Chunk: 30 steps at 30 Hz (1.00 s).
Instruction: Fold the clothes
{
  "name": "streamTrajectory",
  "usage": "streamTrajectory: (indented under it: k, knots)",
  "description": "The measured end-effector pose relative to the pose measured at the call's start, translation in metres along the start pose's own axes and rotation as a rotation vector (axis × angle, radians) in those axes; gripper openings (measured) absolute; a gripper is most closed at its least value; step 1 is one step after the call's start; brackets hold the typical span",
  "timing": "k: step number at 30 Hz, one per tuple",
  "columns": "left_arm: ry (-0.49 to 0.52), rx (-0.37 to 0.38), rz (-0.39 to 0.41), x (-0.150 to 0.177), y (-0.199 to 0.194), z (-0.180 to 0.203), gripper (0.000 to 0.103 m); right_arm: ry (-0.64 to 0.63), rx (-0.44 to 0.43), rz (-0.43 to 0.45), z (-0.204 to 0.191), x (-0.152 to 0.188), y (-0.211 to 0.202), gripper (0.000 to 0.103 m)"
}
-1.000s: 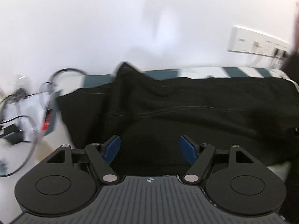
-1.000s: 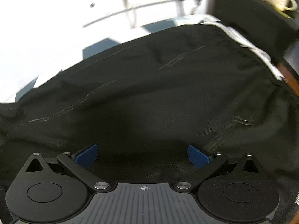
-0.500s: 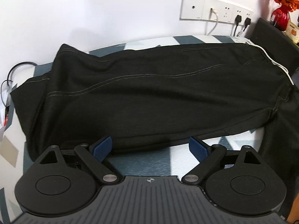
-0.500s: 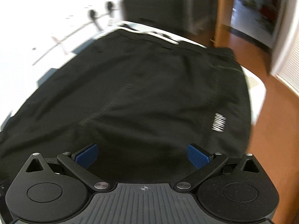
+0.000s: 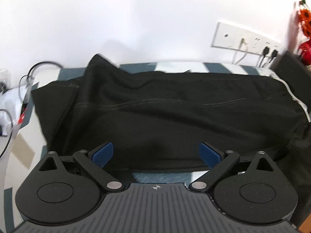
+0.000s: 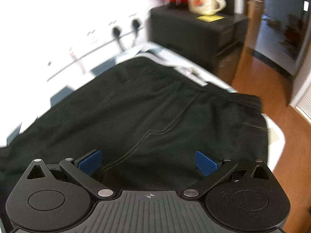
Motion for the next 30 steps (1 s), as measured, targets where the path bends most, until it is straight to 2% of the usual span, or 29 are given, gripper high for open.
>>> streamTrajectory:
  k: [4,7,9,14,18,20,23,27,28,30]
  knots:
    - [-0.04,-0.035,-0.023,0.008,0.003,-0.009,0.098,-0.088,-0.05,-0.091,-0.027,0.003,0.036,0.102]
    - [-0.051,-0.035,-0.029,0.004,0.008,-0.008,0.098,-0.109,-0.063,-0.116,-0.039,-0.007,0.053,0.102]
    - [-0.056,-0.034,-0.023,-0.006,0.012,-0.004,0.098,-0.108,-0.059,-0.094,-0.042,-0.029,0.058,0.102]
    - [-0.057,-0.052,0.068,-0.05,0.027,0.023,0.102,-0.089,-0.088,0.05,-0.045,-0.098,0.064,0.102]
    - [-0.021,-0.066,0.02,-0.058,0.06,0.055,0.102,-0.143,-0.096,0.042,-0.051,-0.126,0.111,0.102]
    - [-0.022,-0.067,0.021,-0.057,0.076,0.068,0.102,-0.21,-0.11,0.035,-0.055,-0.128,0.136,0.102]
    - [-0.007,-0.127,0.025,-0.059,0.1,0.083,0.102,-0.304,-0.124,0.034,-0.061,-0.13,0.17,0.102]
    - [0.037,-0.206,-0.1,-0.06,0.139,0.091,0.1,-0.382,-0.077,-0.005,-0.068,-0.134,0.209,0.102]
    - [0.033,-0.215,-0.12,-0.06,0.146,0.09,0.103,-0.395,-0.063,-0.006,-0.07,-0.134,0.216,0.102]
    - [0.002,-0.217,-0.1,-0.062,0.151,0.089,0.103,-0.411,-0.053,-0.002,-0.074,-0.14,0.225,0.102]
Point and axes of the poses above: each gripper's, at about its wrist camera, not at the fingertips, and y roughly the way its jaws point, z to its right, x to its underside, the point moved 3 cm from there along y, roughly the way its jaws point, and after that the axes turned 1 degree about -z, right-handed, at the moved point
